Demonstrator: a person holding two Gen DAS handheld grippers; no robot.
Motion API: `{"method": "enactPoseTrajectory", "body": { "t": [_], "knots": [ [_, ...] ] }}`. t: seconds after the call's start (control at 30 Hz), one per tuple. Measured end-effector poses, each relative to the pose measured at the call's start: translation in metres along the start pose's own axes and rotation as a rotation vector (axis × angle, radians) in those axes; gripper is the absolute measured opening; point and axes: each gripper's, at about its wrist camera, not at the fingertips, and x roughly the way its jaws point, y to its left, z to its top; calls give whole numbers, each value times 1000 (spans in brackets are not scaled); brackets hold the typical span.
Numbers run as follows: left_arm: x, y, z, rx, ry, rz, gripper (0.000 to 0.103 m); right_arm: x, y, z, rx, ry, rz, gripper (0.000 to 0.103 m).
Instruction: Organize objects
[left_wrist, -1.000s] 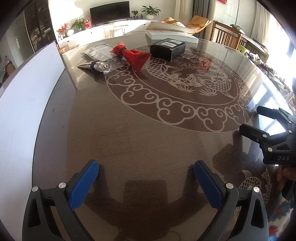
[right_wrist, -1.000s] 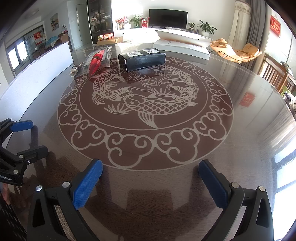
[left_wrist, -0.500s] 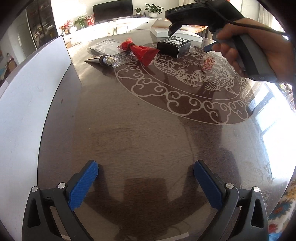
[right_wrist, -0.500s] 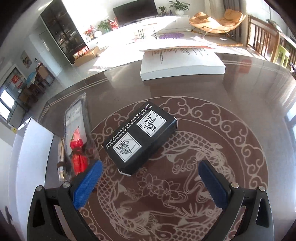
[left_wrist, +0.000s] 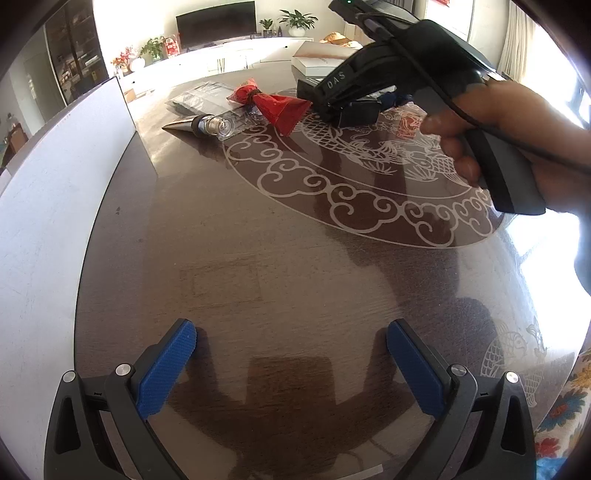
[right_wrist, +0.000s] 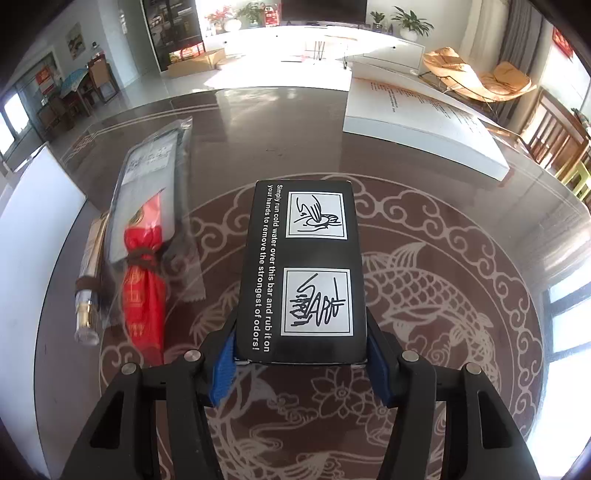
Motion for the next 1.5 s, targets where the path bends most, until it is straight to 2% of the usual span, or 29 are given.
{"method": "enactPoseTrajectory", "body": {
  "t": [0.2, 0.37, 0.43, 0.47, 0.57, 0.73, 1.23, 1.3, 1.5],
  "knots": [
    [1, 1, 0, -4, -7, 2, 103, -54, -7, -106, -90, -77, 39, 59],
    [1, 2, 0, -4, -8, 2, 103, -86, -43, -174, -49, -151, 18, 61],
    [1, 2, 0, -4, -8, 2, 103, -92, -51, -189, -50, -164, 4, 76],
    [1, 2, 0, -4, -7, 2, 103, -93, -53, -195, -56, -165, -5, 91],
    [1, 2, 0, -4, -7, 2, 103, -97, -56, -199, -69, -186, -4, 95],
    [1, 2, 1, -4, -7, 2, 103, -89, -50, -197, -103, -160, -17, 102],
    [2, 3, 4, -23, 9, 7, 103, -88, -54, -199, -87, -151, 6, 103],
    [1, 7, 5, -68, 8, 0, 103, -88, -53, -200, -86, -151, 8, 103],
    [-4, 38, 8, -334, -81, -125, 103, -90, -51, -201, -90, -154, 0, 103]
  ]
}}
